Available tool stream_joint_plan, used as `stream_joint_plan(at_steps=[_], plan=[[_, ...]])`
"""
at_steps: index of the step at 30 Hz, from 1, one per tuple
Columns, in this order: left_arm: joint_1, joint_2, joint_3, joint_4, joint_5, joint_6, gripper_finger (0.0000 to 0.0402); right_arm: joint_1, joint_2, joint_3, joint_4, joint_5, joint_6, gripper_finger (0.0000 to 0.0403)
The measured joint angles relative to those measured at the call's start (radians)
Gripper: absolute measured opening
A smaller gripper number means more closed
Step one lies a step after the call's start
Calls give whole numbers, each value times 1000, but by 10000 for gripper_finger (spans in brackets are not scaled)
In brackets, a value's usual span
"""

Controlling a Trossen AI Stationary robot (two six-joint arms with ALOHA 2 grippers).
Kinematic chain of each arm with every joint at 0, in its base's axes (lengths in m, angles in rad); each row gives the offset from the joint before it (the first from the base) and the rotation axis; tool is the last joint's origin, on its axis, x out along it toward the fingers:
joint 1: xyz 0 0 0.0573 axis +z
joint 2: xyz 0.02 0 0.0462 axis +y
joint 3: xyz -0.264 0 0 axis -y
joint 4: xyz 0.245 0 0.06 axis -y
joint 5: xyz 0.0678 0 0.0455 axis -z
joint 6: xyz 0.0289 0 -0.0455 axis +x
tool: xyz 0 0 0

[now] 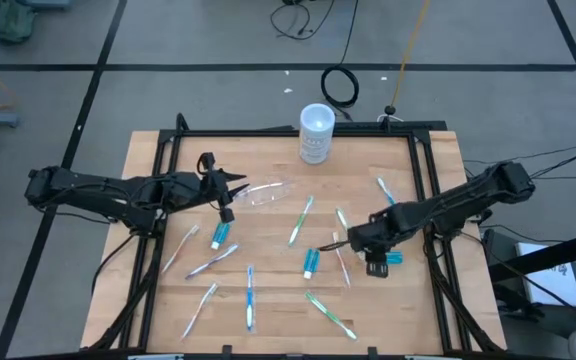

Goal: Pick & Place toothbrushing station
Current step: Put the right blue mouthwash into the transparent organizer

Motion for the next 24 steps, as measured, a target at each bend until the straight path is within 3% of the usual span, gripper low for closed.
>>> stream_joint_plan(at_steps=[7, 15, 20, 24], plan=[[-1, 0, 0, -22, 0, -38, 106, 3, -11, -100, 43, 2, 47, 198], [-7, 0, 0, -32, 78, -57, 106, 4, -11, -209, 186, 0, -47, 210], [-10, 0, 0, -33, 79, -53, 106, 4, -15, -253, 209, 2, -162, 194], [-10, 0, 0, -33, 79, -53, 106, -4, -15, -262, 228, 3, -170, 159]])
